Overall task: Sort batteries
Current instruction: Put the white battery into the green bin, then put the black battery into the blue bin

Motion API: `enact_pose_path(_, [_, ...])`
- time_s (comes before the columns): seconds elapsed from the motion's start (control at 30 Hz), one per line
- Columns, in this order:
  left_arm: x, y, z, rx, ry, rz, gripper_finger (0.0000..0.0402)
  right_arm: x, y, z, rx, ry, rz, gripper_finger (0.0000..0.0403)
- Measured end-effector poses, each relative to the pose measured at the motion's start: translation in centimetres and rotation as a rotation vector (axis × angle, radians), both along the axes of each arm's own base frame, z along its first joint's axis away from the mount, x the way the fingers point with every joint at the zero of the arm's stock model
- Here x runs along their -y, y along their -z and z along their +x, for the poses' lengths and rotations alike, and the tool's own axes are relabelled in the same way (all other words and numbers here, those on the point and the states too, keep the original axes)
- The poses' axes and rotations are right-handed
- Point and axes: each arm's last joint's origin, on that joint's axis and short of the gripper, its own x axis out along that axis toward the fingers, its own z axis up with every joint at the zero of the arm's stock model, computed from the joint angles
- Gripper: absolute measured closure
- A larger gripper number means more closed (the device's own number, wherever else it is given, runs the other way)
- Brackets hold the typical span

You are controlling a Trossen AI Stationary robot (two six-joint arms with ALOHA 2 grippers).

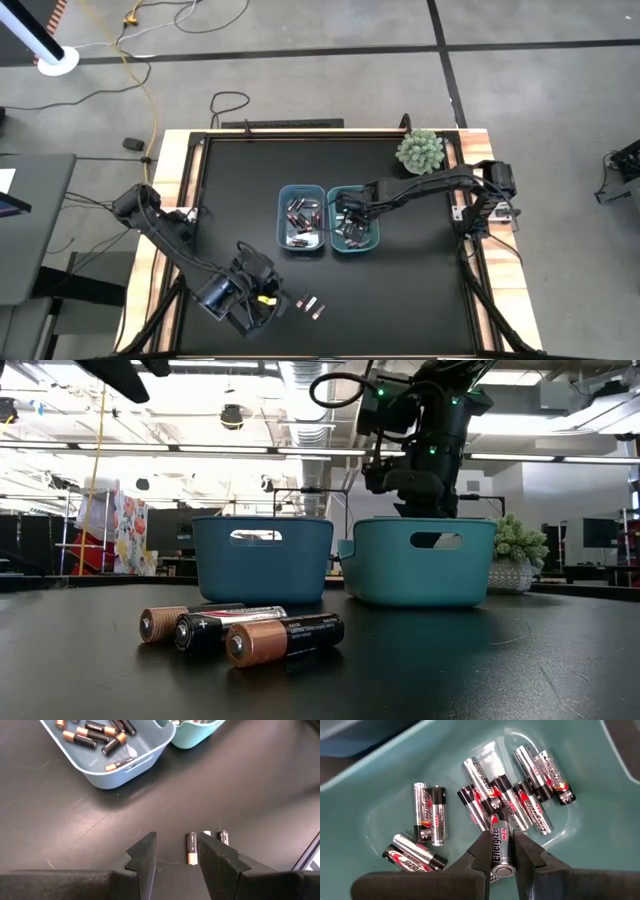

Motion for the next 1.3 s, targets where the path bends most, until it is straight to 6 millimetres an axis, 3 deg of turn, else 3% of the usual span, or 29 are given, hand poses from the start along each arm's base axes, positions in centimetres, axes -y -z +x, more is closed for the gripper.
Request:
enact_pose_path(0.27, [0.0,1.1,0.0,-0.004,0.01,0.002,0.0265,0.0,-1.4,-0.4,0.045,0.0,-0.002,0.0316])
enact_pose_path(0.67, [-0.1,1.1,0.1,-0.013,0.031,0.021,0.0265,0.0,-4.2,-1.8,0.102,0.015,-0.001,0.0177])
enact_pose_path(0.8, [-0.6,2.1,1.2,-0.051,0.041,0.066,0.0265,-0.7,-6.5,-3.7,0.127,0.05,0.019,0.0164])
enact_pose_path(1.0, [-1.5,4.9,4.6,-0.108,0.09,0.071,0.0265,-2.6,-10.9,-7.3,0.253,0.052,0.057,0.0164])
enact_pose_path(1.13, [-1.9,6.6,6.4,-0.152,0.12,-0.008,0.0265,-3.9,-13.5,-9.9,0.364,0.074,0.114,0.0164])
enact_pose_path(1.3, [-1.9,7.1,7.2,-0.148,0.107,-0.1,0.0265,-5.6,-15.8,-13.1,0.458,0.088,0.207,0.0164])
